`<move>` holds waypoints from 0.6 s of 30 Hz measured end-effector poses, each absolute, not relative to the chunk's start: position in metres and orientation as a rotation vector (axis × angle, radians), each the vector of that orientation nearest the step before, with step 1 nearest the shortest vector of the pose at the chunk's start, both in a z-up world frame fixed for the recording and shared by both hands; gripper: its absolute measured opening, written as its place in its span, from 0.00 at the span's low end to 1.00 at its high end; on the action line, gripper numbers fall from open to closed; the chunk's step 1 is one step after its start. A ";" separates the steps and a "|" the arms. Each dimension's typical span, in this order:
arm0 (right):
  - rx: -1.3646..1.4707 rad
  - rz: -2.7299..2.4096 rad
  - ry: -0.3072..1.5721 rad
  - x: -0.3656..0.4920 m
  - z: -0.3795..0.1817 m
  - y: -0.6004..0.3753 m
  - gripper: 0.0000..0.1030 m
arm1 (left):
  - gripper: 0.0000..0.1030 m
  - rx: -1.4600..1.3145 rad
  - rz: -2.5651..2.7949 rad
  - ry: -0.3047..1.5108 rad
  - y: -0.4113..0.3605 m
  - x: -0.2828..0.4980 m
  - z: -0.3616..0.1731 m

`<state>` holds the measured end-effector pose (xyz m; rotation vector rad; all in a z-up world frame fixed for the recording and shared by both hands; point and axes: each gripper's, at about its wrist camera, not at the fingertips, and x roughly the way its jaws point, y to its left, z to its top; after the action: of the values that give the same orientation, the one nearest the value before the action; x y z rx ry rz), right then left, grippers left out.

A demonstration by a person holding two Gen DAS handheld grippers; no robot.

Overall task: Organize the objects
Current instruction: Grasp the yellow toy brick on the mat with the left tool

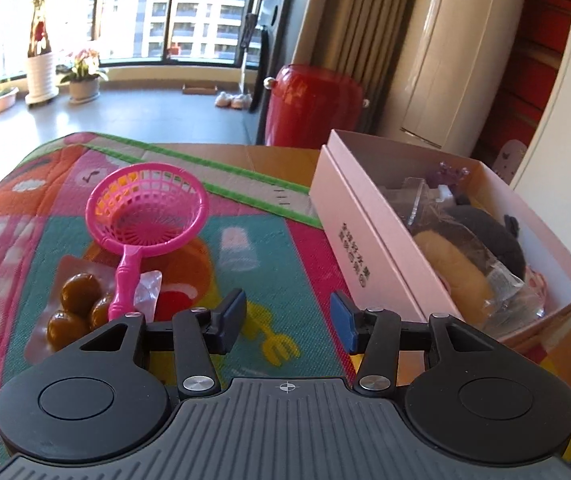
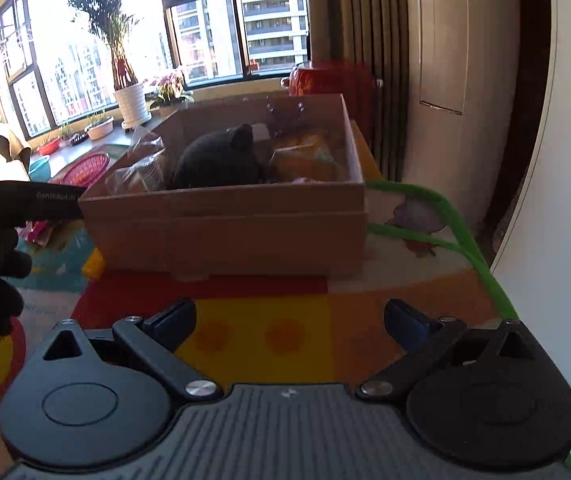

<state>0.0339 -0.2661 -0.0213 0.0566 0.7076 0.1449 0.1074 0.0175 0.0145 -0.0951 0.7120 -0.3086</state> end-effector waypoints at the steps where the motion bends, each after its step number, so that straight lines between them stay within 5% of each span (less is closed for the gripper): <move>1: 0.061 0.159 0.697 0.036 -0.018 -0.262 0.97 | 0.49 -0.114 -0.317 0.703 0.022 0.103 0.017; 5: 0.094 0.272 0.689 0.034 -0.001 -0.247 0.95 | 0.48 -0.174 -0.303 0.620 0.045 0.081 0.027; 10: 0.020 0.354 0.718 0.045 0.004 -0.189 0.63 | 0.48 -0.149 -0.440 0.644 0.044 0.044 0.026; 14: -0.051 0.319 0.691 0.046 -0.001 -0.178 0.62 | 0.48 -0.030 -0.509 0.671 0.019 0.026 0.021; 18: -0.071 0.253 0.713 0.044 -0.011 -0.191 0.62 | 0.33 0.038 -0.496 0.675 0.000 0.035 0.014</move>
<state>0.0439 -0.1906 -0.0107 -0.0712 0.7126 0.2527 0.0347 -0.0002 0.0139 0.0377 0.6752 -0.4963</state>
